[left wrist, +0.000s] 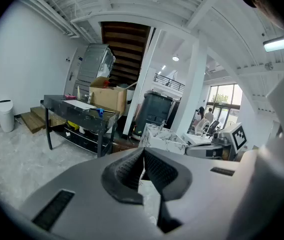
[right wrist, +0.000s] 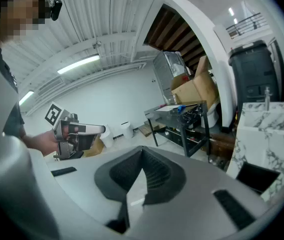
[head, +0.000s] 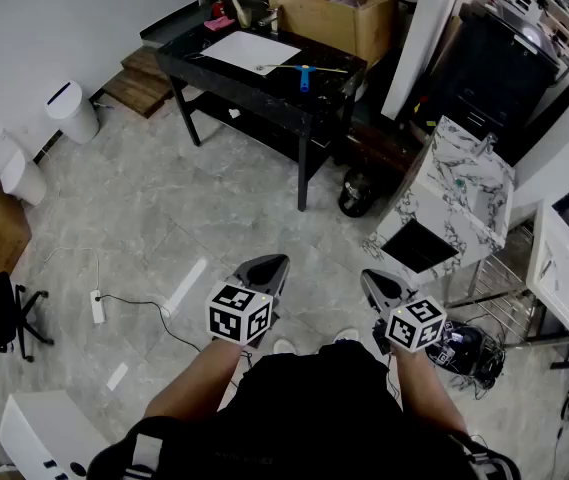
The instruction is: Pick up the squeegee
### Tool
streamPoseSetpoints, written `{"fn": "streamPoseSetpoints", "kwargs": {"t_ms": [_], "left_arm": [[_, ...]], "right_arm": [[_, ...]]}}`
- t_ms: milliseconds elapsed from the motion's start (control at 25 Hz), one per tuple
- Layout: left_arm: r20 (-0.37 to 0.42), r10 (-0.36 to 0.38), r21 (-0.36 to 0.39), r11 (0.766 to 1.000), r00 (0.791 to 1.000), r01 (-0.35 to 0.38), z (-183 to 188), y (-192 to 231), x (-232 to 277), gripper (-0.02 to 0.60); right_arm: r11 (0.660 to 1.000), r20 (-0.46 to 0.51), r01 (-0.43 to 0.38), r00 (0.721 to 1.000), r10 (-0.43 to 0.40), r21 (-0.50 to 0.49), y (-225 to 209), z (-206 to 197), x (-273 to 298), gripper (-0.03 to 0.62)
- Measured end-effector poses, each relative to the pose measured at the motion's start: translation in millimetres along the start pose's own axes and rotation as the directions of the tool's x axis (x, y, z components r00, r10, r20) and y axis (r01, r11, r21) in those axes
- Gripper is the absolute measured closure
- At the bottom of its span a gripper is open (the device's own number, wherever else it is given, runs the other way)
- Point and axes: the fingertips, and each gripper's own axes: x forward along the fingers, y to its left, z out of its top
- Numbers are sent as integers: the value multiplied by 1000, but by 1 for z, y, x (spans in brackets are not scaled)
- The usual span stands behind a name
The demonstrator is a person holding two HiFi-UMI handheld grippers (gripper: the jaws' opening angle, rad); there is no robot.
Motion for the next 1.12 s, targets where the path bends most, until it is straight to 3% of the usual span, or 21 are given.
{"fn": "streamPoseSetpoints", "kwargs": {"t_ms": [480, 720, 1120], "left_arm": [[10, 5, 5, 1000, 1000, -5, 4, 10, -4, 565], [13, 7, 0, 1000, 1000, -7, 5, 14, -8, 565], [22, 16, -18, 1000, 1000, -16, -1, 25, -22, 565]], "right_arm": [[1000, -7, -1, 1000, 1, -29, 6, 3, 8, 586], [1000, 7, -29, 1000, 29, 4, 15, 7, 13, 586], [998, 13, -5, 1000, 6, -63, 29, 16, 18, 585]]}}
